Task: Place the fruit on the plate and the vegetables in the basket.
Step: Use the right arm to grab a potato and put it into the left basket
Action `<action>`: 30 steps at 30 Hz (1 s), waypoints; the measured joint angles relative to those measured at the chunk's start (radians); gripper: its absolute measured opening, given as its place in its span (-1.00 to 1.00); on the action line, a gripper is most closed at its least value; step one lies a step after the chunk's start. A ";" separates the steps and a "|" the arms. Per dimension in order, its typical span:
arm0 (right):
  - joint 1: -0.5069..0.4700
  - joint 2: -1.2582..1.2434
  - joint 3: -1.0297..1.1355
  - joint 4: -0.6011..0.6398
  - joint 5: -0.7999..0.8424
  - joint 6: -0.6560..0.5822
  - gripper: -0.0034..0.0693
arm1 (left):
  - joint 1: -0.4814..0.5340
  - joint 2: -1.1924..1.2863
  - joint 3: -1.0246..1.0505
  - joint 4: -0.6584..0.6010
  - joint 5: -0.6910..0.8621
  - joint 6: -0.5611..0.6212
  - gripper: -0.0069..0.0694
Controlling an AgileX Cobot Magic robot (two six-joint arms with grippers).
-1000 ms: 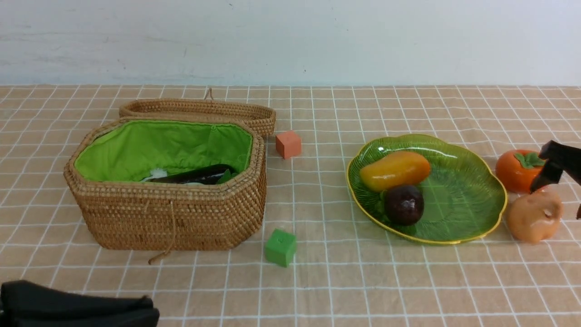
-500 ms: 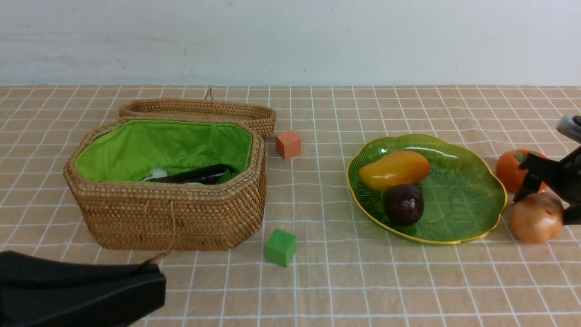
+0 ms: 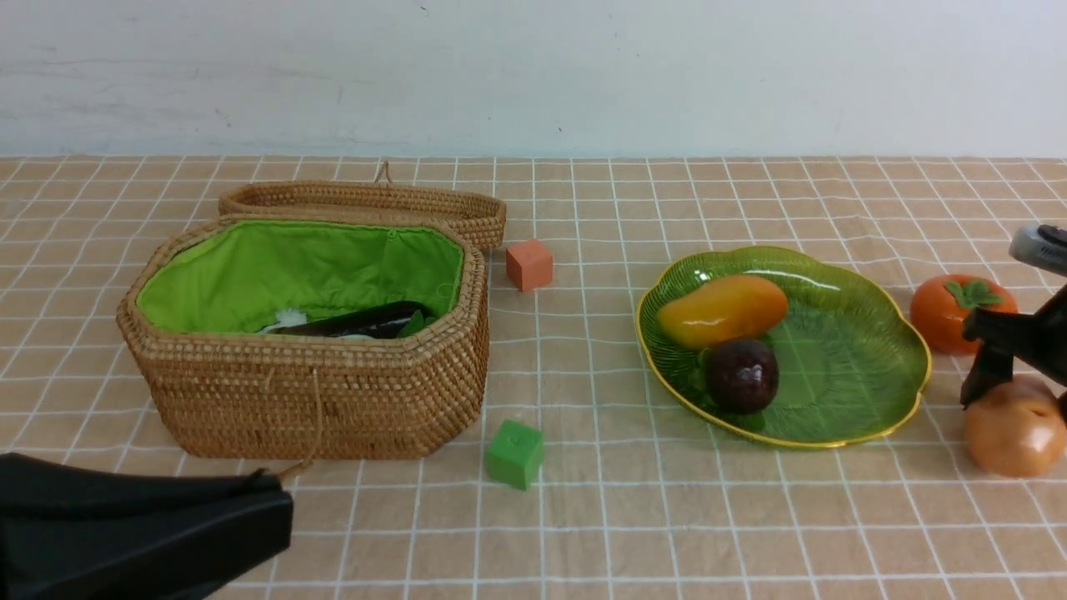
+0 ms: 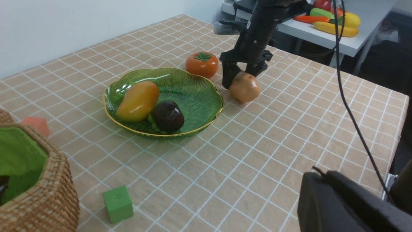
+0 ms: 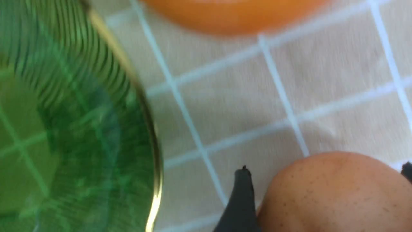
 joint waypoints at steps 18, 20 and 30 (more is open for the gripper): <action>0.135 -0.377 -0.006 0.122 0.187 -0.069 0.64 | 0.000 0.000 0.000 0.095 0.039 -0.077 -0.85; 0.182 -0.377 -0.016 0.122 0.195 -0.068 0.64 | 0.000 0.000 0.000 0.095 0.044 -0.078 -0.85; 0.564 -0.310 -0.299 0.141 0.139 -0.088 0.64 | 0.000 0.000 0.000 0.176 0.056 -0.152 -0.85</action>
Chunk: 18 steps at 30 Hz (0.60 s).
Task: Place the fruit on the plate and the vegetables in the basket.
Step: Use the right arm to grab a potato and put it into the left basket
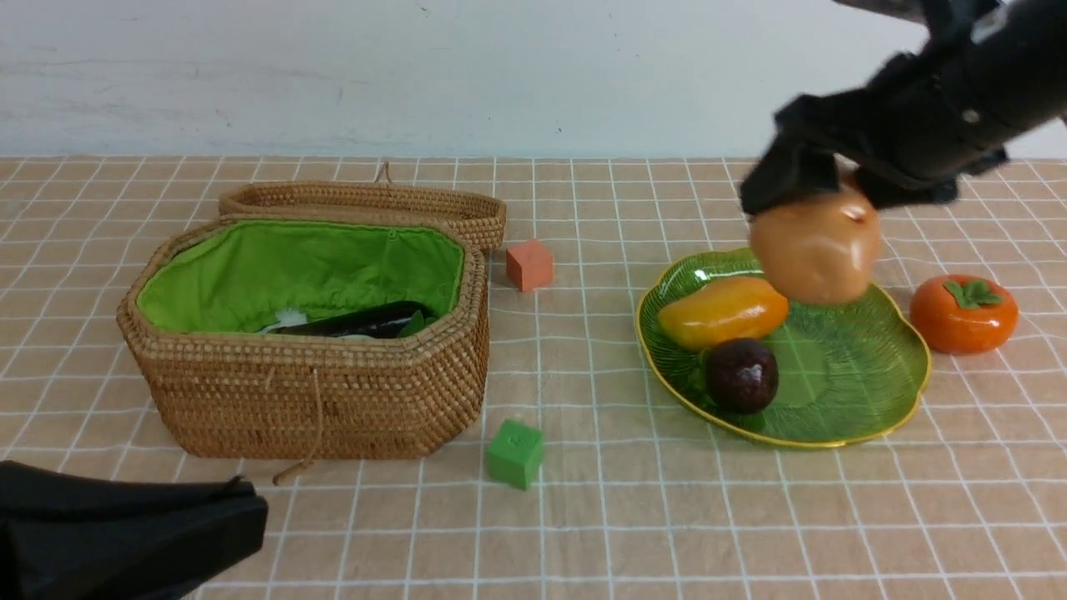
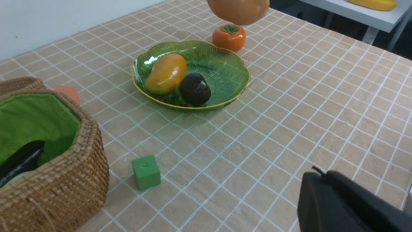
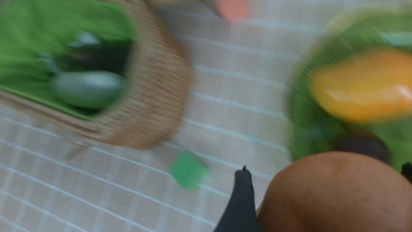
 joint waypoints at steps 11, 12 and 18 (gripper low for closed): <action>0.278 0.298 -0.467 0.028 -0.048 -0.038 0.64 | 0.000 0.000 0.000 0.352 0.043 -0.348 -0.85; 0.291 0.325 -0.501 0.034 -0.056 -0.049 0.64 | 0.000 0.000 0.000 0.397 0.061 -0.401 -0.85; 0.350 0.448 -0.629 0.114 -0.127 -0.177 0.64 | 0.000 -0.033 0.000 0.645 0.163 -0.678 -0.85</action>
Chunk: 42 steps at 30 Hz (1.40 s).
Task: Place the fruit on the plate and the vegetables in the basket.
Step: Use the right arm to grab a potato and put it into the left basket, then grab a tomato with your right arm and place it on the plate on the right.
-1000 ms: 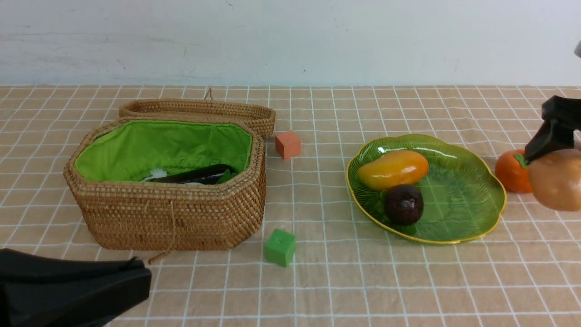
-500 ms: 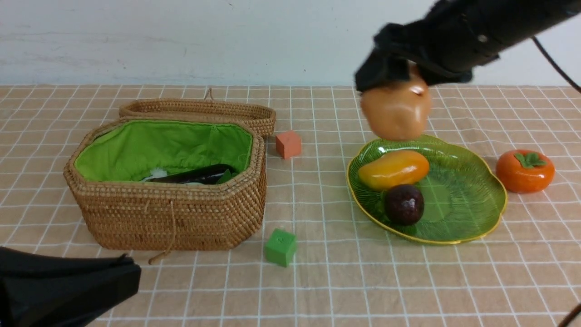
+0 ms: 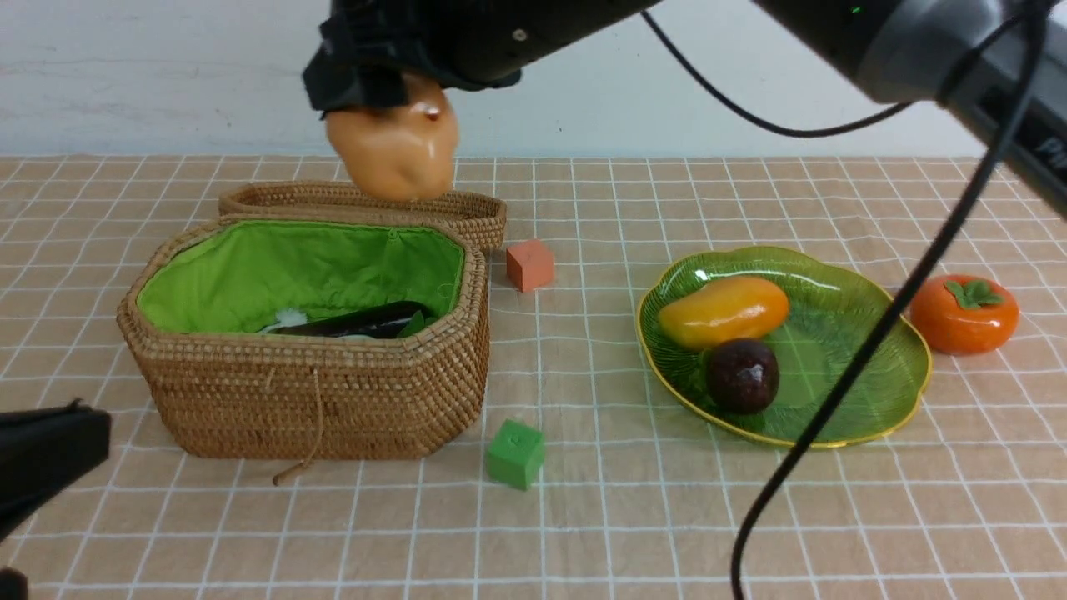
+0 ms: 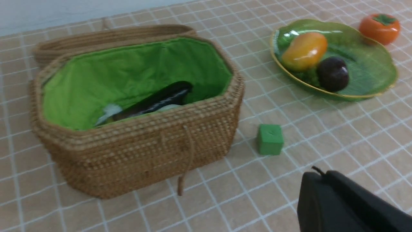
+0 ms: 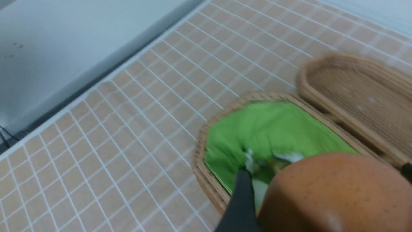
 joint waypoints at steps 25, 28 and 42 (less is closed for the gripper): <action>0.023 0.294 -0.031 0.233 -0.351 -0.539 0.69 | 0.000 -0.084 0.000 0.174 0.080 -0.234 -0.85; 0.021 0.285 -0.031 0.203 -0.317 -0.520 0.84 | 0.000 -0.084 0.000 0.175 0.041 -0.234 -0.85; -0.093 -0.044 -0.033 -0.131 0.328 -0.024 0.03 | 0.000 -0.059 0.000 -0.036 -0.143 -0.045 -0.85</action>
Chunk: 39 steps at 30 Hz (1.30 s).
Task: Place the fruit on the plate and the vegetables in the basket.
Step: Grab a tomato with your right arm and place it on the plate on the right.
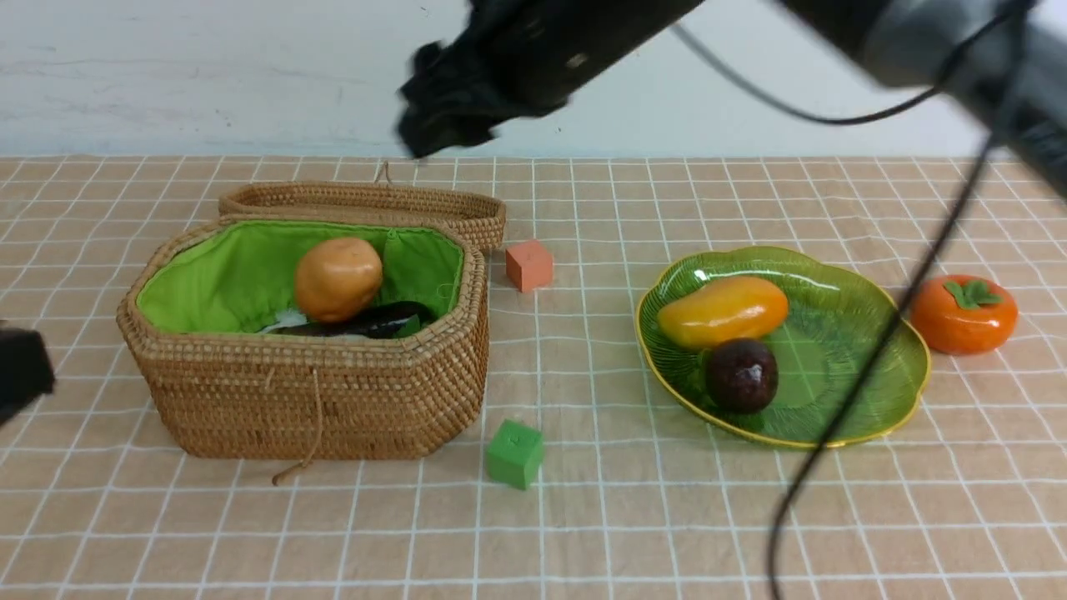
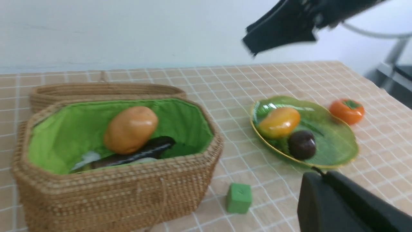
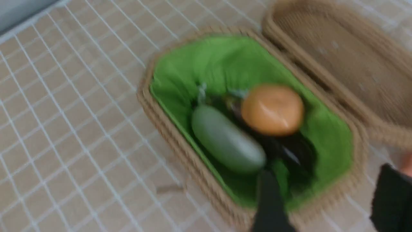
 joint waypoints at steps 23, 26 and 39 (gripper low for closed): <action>-0.603 -0.476 0.744 -0.284 0.024 0.328 -0.91 | 0.000 0.010 0.000 -0.421 -0.021 0.427 -0.85; -0.698 -0.426 0.756 -0.208 -0.030 0.316 -0.83 | 0.000 0.010 0.000 -0.424 -0.021 0.428 -0.85; -0.899 -0.051 0.755 0.022 -0.410 0.238 0.68 | 0.000 0.010 0.000 -0.430 -0.021 0.429 -0.85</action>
